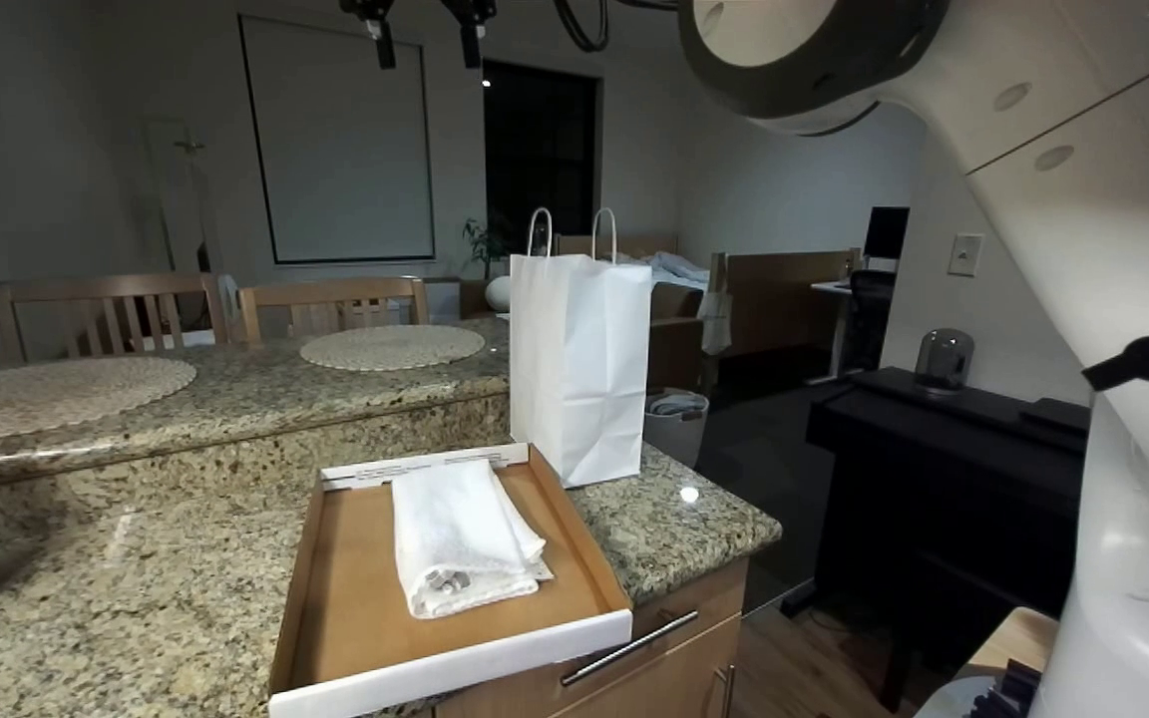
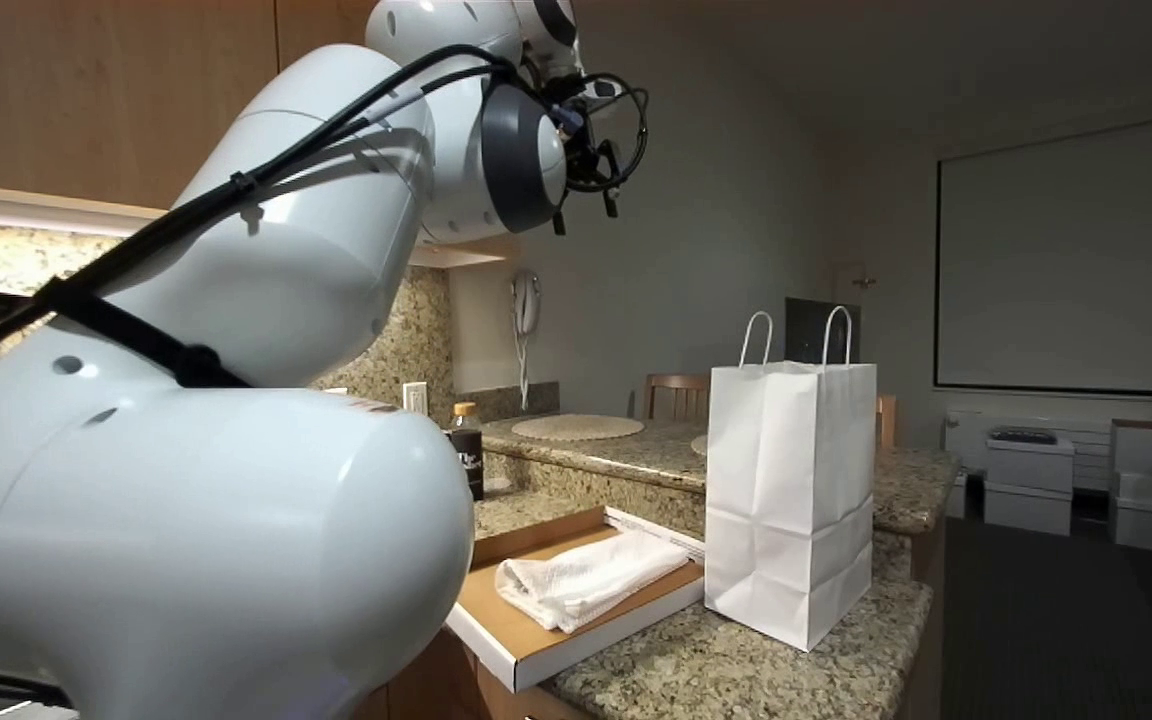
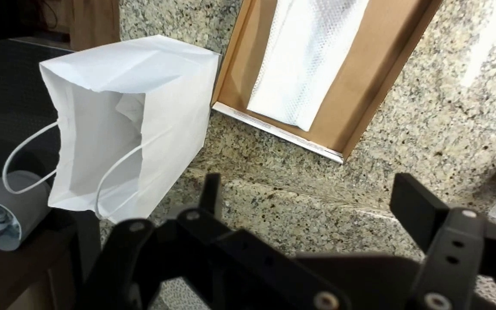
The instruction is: Put two towels in the white bag, one at a time
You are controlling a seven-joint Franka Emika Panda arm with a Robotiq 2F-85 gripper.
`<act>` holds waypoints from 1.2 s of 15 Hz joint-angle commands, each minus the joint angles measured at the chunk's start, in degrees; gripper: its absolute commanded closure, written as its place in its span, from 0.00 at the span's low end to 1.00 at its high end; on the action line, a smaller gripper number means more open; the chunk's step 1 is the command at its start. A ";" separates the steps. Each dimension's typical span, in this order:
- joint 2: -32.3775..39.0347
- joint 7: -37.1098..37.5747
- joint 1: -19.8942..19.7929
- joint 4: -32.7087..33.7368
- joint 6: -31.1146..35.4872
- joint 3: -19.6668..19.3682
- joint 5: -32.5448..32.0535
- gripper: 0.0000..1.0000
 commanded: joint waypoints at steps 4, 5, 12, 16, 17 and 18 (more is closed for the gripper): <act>-0.61 2.28 1.71 -0.42 -0.44 1.33 -0.19 0.00; -0.48 2.78 1.74 -0.41 -0.28 1.41 -0.08 0.00; -0.27 1.51 1.58 -0.57 0.20 1.66 -0.41 0.00; -0.27 1.52 1.58 -0.58 0.20 1.69 -0.40 0.00; -0.27 1.52 1.58 -0.58 0.20 1.69 -0.40 0.00; -0.27 1.52 1.58 -0.58 0.20 1.70 -0.40 0.00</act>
